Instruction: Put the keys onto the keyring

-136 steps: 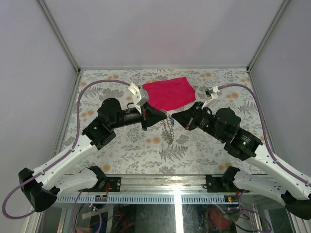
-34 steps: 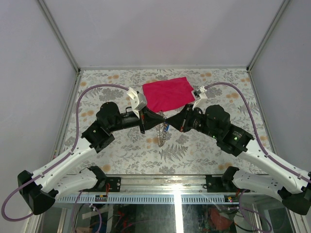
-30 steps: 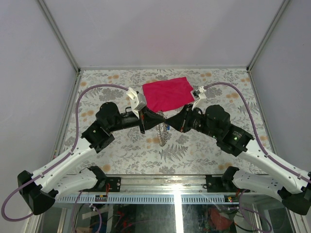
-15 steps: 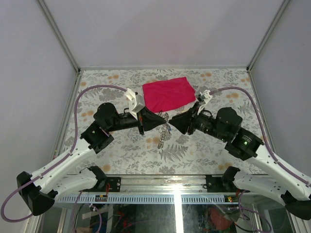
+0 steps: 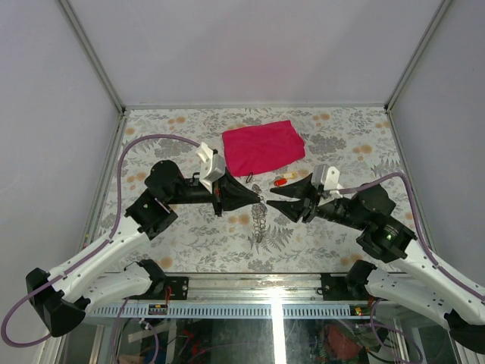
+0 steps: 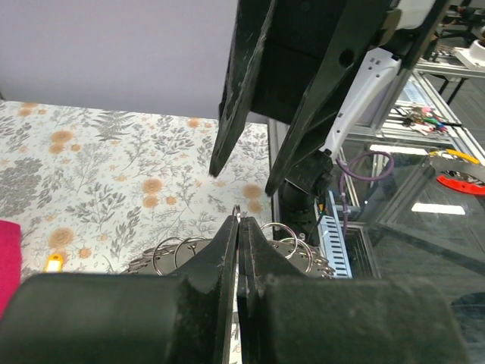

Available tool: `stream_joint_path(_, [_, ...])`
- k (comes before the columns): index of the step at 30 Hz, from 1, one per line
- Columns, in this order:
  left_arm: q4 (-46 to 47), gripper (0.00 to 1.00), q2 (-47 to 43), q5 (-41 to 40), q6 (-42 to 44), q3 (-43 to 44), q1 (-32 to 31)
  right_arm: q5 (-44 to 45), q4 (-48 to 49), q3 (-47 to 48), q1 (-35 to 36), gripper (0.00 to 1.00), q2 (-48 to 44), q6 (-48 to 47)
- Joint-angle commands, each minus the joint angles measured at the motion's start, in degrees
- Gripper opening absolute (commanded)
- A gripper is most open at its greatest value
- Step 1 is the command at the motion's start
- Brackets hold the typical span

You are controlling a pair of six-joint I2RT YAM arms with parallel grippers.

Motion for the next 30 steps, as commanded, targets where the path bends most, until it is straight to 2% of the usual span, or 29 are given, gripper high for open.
stream_joint_path(1, [5.52, 0.00, 0.07, 5.07, 0.33, 2.66, -0.44, -8.09, 6.43, -0.22, -0.07, 0.40, -0.03, -5.89])
stream_joint_path(8, [5.60, 0.00, 0.57, 8.31, 0.52, 3.33, -0.44, -12.38, 3.71, 1.88, 0.00, 0.33, 2.15, -6.05])
stream_joint_path(22, [5.59, 0.00, 0.53, 10.04, 0.68, 3.82, -0.46, -13.55, 2.71, 2.14, -0.07, 0.23, 3.51, -6.49])
stream_joint_path(26, [5.53, 0.00, 0.44, 10.11, 0.79, 3.82, -0.44, -14.20, 2.98, 2.57, 0.01, 0.19, 4.11, -6.22])
stream_joint_path(30, [5.37, 0.00, 0.16, 9.55, 0.94, 3.72, -0.48, -14.54, 1.99, 3.04, -0.04, 0.08, 4.61, -6.35])
